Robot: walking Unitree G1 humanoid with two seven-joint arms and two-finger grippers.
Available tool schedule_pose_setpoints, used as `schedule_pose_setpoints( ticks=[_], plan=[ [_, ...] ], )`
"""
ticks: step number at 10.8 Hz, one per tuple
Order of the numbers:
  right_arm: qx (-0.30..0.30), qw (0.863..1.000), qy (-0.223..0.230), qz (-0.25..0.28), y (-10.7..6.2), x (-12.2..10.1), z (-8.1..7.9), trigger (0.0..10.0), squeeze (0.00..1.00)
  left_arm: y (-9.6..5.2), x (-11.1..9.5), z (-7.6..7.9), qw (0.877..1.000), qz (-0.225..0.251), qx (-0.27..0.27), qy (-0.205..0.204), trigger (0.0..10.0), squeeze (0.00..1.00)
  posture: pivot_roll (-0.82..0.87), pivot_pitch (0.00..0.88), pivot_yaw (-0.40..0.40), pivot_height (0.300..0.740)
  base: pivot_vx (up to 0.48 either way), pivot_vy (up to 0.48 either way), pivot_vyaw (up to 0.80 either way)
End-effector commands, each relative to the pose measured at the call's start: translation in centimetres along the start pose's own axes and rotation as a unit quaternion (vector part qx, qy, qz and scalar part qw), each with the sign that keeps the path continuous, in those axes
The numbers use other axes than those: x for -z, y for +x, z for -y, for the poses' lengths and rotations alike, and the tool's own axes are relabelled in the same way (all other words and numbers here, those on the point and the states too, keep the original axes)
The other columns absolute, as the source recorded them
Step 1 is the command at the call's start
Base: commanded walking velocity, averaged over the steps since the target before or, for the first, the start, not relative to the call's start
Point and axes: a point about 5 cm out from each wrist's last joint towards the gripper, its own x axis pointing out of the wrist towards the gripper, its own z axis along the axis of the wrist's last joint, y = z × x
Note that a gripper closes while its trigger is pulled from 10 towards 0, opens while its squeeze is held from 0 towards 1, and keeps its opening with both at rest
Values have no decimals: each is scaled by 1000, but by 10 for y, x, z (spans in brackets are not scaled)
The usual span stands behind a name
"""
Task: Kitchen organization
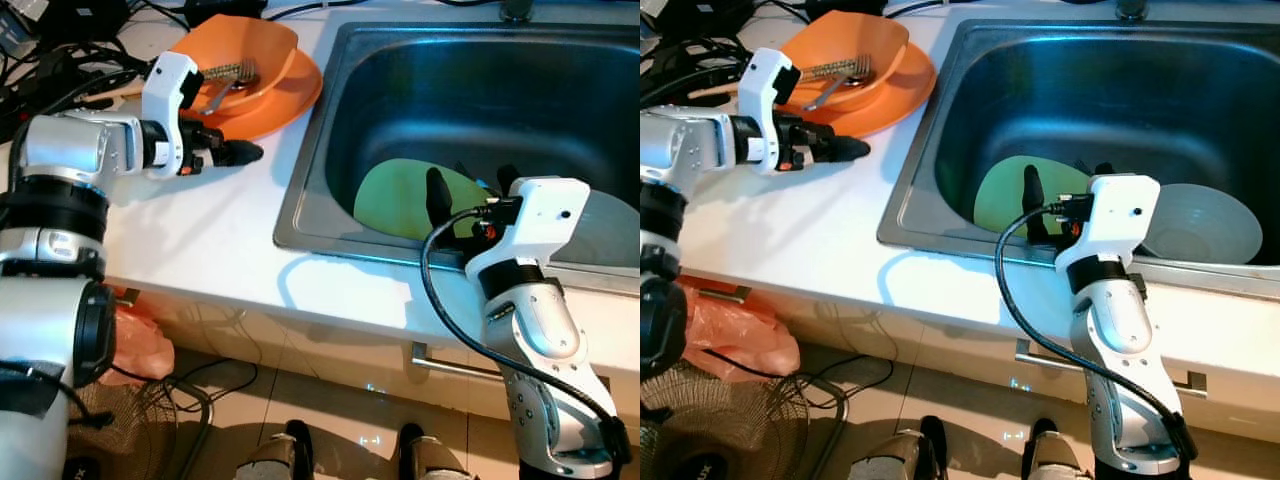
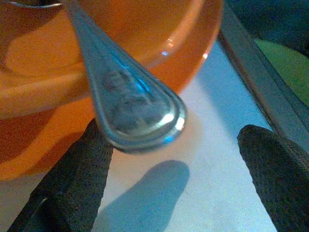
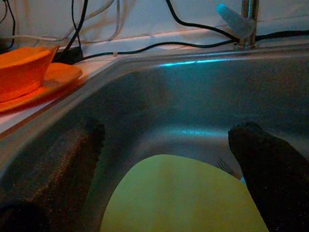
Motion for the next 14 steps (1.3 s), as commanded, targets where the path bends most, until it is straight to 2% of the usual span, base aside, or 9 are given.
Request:
schedule_pose_setpoints(
  ticks=[1,5,7,9,10,12,14],
  plan=[
    [22,993,8,-112,-6,46,6,10000,0,-7,10,-1,1000,-26,11,-10,10000,0,31,259,198,740,0,0,0],
    [27,993,9,-113,-3,50,8,10000,0,-16,16,18,997,-48,54,23,10000,0,41,248,200,740,0,0,0],
    [29,993,9,-113,-2,51,9,10000,0,-20,2,18,998,-11,34,43,10000,0,43,242,200,740,0,0,0],
    [30,993,8,-113,-1,53,10,10000,0,-22,2,11,998,-2,-6,66,10000,0,44,242,199,740,0,0,0],
    [30,993,6,-114,-2,54,10,10000,0,-18,6,1,994,5,-43,97,10000,0,37,243,195,740,0,0,0],
    [32,993,4,-115,-4,54,12,10000,0,-11,11,-5,993,14,-65,100,10000,0,33,248,194,740,0,0,0],
    [32,993,3,-116,-5,55,12,10000,0,-1,22,-18,989,27,-102,105,10000,0,23,253,194,740,0,0,0]
  ],
)
